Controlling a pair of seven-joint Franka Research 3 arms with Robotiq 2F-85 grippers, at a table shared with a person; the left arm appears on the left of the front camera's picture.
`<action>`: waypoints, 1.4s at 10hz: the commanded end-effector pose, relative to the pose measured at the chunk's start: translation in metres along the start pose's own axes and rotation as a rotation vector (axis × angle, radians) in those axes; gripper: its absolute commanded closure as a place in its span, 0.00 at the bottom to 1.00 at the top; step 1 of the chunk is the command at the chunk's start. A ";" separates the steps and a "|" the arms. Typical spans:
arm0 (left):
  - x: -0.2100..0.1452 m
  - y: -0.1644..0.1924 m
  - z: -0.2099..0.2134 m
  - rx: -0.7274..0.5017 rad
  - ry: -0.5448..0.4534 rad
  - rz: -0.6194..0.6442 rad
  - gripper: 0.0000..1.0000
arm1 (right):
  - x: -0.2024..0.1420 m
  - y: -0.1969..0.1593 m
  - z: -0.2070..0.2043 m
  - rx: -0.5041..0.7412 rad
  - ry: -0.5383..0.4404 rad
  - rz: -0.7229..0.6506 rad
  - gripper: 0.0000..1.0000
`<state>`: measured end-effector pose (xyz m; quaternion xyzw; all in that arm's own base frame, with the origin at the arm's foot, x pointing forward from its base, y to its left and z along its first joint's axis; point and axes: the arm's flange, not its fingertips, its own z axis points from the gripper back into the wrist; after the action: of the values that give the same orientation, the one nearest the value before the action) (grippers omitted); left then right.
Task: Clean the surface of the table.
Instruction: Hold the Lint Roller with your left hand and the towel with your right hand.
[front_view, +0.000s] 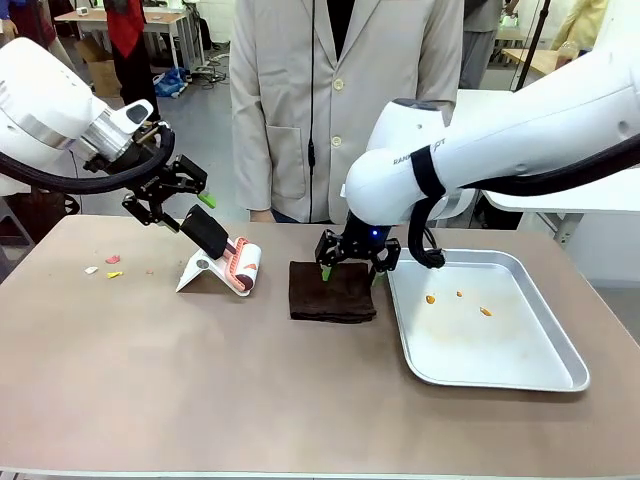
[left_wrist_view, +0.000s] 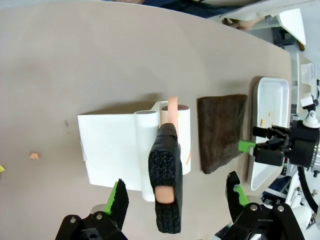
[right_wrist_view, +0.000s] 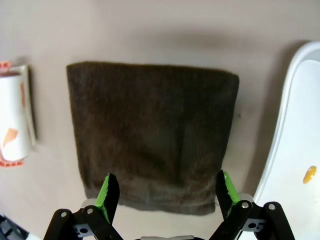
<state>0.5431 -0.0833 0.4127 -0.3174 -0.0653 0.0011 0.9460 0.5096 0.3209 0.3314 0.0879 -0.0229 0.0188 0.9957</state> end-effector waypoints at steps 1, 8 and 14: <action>0.004 -0.010 0.001 -0.004 0.021 0.007 0.00 | 0.014 0.010 -0.007 -0.059 -0.019 -0.050 0.00; 0.002 -0.017 -0.010 0.043 0.060 -0.008 0.00 | 0.021 0.008 -0.035 -0.122 -0.005 -0.165 0.00; 0.004 -0.020 -0.013 0.058 0.069 0.002 0.00 | 0.023 0.009 -0.034 -0.120 -0.013 -0.171 0.00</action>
<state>0.5429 -0.1025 0.4110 -0.2951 -0.0421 -0.0141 0.9544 0.5310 0.3307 0.2997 0.0472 -0.0156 -0.0567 0.9972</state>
